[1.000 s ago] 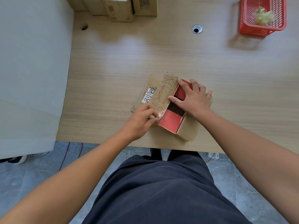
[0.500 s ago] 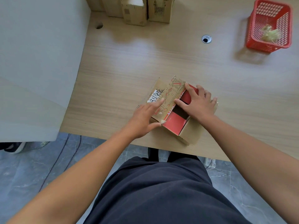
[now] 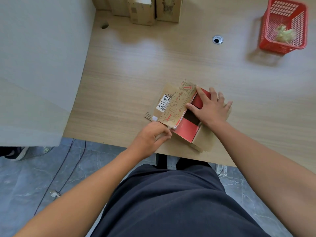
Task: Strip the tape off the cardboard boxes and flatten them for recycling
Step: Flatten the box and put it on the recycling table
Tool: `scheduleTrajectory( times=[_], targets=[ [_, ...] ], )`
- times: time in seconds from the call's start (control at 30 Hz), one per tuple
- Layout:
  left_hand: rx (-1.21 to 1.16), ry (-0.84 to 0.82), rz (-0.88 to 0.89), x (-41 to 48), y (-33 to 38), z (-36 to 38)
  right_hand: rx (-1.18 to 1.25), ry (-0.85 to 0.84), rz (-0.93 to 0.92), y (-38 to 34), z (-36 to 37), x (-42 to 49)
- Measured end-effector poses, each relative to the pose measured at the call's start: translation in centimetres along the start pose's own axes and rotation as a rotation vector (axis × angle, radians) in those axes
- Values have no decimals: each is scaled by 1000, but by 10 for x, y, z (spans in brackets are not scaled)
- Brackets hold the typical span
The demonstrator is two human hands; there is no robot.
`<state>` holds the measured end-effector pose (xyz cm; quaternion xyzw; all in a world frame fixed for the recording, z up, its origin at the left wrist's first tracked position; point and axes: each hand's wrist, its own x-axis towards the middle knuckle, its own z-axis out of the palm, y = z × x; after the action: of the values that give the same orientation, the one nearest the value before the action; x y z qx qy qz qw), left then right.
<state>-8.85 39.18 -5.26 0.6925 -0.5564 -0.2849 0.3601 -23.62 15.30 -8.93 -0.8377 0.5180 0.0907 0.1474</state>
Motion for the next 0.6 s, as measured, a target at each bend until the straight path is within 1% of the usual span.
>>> scheduleTrajectory(
  times=[0.07, 0.13, 0.17, 0.23, 0.27, 0.33, 0.5, 0.6],
  targets=[
    [-151, -12, -129, -6, 6, -4, 20, -13, -14, 6, -2, 6],
    [-445, 99, -287, 1, 19, -8, 30, -18, -28, 10, -3, 9],
    [-601, 177, -321, 9, 29, -11, 32, -10, -27, 11, -3, 10],
    [-831, 289, -276, 29, 48, -17, 47, 1, 2, 18, -7, 14],
    [-880, 300, -222, 37, 56, -21, 56, -1, 22, 24, -10, 16],
    [-910, 245, -133, 56, 72, -31, 54, -1, 55, 40, -21, 21],
    [-998, 83, -192, 122, 92, -25, 4, -5, 133, 78, -48, 26],
    [-851, 41, -226, 176, 104, -9, 12, 4, 177, 107, -60, 31]
  ],
)
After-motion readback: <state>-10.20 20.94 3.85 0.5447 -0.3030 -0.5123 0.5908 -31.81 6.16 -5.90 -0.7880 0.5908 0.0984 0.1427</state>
